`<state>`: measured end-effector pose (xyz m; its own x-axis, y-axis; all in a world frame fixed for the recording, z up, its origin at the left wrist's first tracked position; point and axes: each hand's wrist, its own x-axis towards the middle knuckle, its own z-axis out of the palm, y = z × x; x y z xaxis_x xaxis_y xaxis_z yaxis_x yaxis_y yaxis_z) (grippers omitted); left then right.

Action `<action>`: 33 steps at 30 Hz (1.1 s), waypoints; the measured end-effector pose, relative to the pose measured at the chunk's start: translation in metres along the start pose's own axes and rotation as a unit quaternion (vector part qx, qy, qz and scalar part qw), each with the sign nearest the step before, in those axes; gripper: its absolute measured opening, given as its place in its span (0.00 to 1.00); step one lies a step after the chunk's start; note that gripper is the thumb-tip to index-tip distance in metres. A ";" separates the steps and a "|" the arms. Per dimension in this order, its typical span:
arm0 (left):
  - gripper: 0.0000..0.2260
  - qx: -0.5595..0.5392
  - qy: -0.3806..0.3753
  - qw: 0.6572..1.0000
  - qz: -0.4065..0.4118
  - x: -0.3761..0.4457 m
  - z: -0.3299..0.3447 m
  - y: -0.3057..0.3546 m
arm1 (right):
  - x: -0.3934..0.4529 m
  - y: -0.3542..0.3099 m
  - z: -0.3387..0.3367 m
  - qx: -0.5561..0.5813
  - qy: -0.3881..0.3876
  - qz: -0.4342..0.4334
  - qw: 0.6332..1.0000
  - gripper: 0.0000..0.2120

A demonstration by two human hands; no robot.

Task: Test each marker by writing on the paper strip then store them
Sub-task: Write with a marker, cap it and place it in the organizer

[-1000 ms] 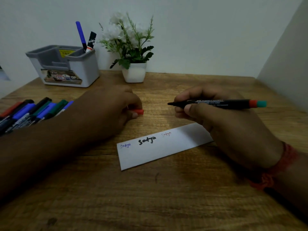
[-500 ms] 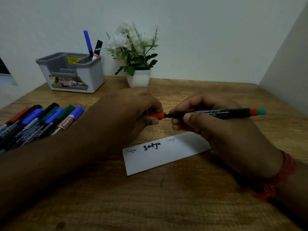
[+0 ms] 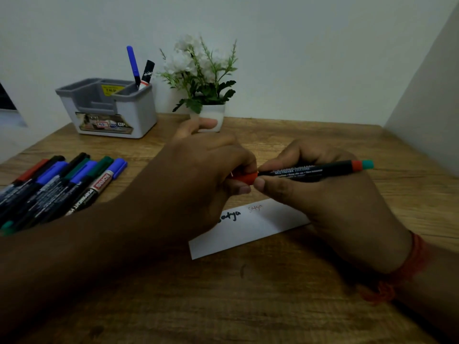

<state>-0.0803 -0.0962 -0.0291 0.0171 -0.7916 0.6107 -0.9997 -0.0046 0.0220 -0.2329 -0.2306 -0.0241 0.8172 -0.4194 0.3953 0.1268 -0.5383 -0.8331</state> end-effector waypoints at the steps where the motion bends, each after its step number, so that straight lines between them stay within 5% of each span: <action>1: 0.08 0.003 0.008 1.000 0.000 0.000 0.000 0.001 | 0.000 -0.001 0.001 -0.002 0.005 -0.003 1.000 0.06; 6: 0.10 0.005 0.010 1.000 -0.006 0.008 -0.004 -0.001 | 0.005 0.003 0.002 0.012 0.018 0.029 0.999 0.07; 12: 0.27 0.094 -0.029 0.994 -0.057 0.001 -0.016 -0.025 | 0.015 -0.001 0.000 0.159 0.057 0.118 0.978 0.14; 16: 0.36 0.170 -0.070 0.973 -0.137 -0.004 -0.025 -0.051 | 0.022 -0.013 0.003 0.185 0.011 0.147 0.972 0.12; 22: 0.38 0.234 -0.093 0.937 -0.243 -0.011 -0.042 -0.095 | 0.069 -0.033 0.025 0.040 -0.085 0.128 0.987 0.06; 26: 0.38 0.254 -0.092 0.911 -0.311 -0.021 -0.056 -0.129 | 0.120 -0.055 0.052 -0.161 -0.074 0.023 0.984 0.06; 33: 0.38 0.230 -0.104 0.889 -0.383 -0.041 -0.057 -0.169 | 0.203 -0.082 0.098 -0.522 -0.050 -0.134 0.841 0.08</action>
<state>0.0884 -0.0286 -0.0126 0.7395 -0.5445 0.3957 -0.5976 -0.8017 0.0136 -0.0223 -0.1999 0.0862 0.8876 -0.1459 0.4369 -0.2064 -0.9739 0.0940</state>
